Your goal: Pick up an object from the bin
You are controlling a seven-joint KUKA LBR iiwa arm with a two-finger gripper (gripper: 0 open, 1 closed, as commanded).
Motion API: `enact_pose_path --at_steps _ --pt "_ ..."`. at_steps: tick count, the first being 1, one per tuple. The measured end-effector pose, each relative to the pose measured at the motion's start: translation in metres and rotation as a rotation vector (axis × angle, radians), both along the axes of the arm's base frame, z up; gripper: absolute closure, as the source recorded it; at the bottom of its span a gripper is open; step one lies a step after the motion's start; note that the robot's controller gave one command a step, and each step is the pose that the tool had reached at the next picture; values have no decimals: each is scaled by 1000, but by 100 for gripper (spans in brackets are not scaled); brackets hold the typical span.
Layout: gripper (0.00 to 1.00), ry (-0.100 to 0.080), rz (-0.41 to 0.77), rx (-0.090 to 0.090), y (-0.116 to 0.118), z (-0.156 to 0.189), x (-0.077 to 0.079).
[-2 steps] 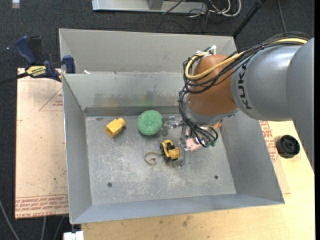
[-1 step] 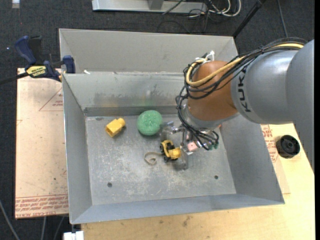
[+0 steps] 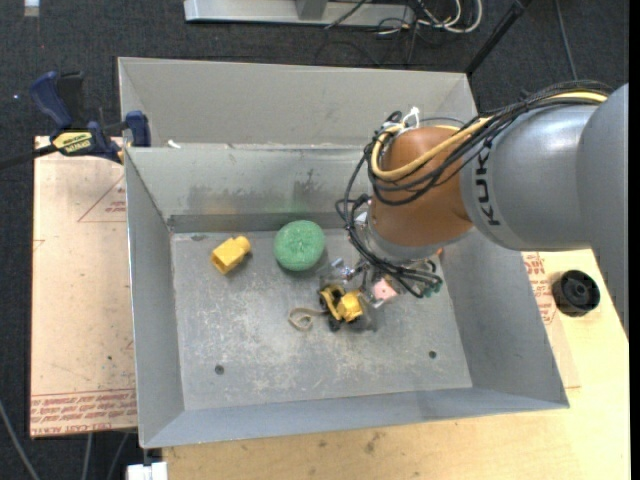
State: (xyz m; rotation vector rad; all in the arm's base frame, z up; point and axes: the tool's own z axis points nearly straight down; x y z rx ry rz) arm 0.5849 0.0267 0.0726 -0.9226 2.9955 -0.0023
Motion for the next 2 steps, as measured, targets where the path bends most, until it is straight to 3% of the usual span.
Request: enact_pose_path --at_steps 2 --pt "100 5 0 0 0 3 -2"
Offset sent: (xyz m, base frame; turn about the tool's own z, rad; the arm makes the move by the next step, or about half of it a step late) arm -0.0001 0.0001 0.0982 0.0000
